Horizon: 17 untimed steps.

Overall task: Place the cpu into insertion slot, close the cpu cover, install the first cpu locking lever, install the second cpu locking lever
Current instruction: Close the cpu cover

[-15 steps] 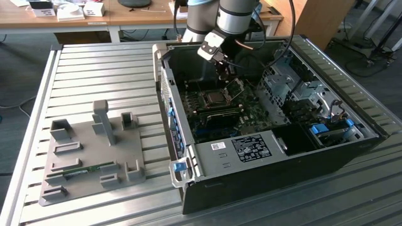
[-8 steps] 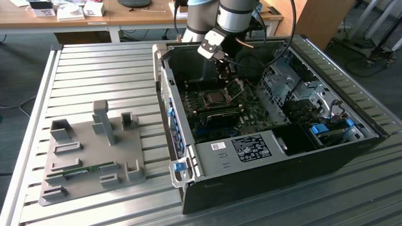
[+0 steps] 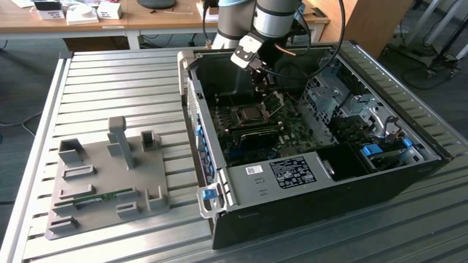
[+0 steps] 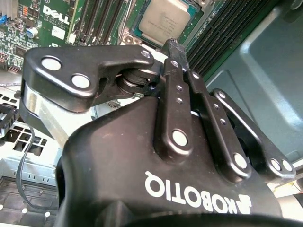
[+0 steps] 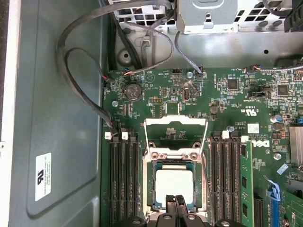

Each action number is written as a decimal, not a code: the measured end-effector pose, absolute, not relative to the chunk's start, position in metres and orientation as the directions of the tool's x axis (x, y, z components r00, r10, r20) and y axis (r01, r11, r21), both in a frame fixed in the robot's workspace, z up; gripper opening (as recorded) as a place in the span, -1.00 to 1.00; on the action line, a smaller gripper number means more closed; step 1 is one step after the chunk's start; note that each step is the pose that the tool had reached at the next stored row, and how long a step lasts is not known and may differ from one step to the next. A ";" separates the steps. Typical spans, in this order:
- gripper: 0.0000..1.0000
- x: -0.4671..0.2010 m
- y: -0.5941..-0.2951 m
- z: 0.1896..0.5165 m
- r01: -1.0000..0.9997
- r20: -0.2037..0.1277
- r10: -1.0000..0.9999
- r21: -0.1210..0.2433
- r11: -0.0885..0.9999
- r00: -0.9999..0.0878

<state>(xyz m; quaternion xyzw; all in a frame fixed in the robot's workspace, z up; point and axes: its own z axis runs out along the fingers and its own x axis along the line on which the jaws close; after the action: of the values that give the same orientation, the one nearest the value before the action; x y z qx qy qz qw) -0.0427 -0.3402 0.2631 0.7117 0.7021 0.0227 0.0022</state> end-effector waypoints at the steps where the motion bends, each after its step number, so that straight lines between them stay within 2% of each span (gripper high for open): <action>1: -0.79 -0.043 -0.340 0.263 0.999 0.029 0.999 0.035 -0.014 0.013; 17: -0.79 -0.028 -0.340 0.263 0.999 0.029 0.999 0.035 -0.014 0.013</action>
<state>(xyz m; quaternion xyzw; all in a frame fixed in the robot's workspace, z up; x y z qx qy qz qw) -0.0278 -0.3402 0.2631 0.7117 0.7021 0.0227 0.0022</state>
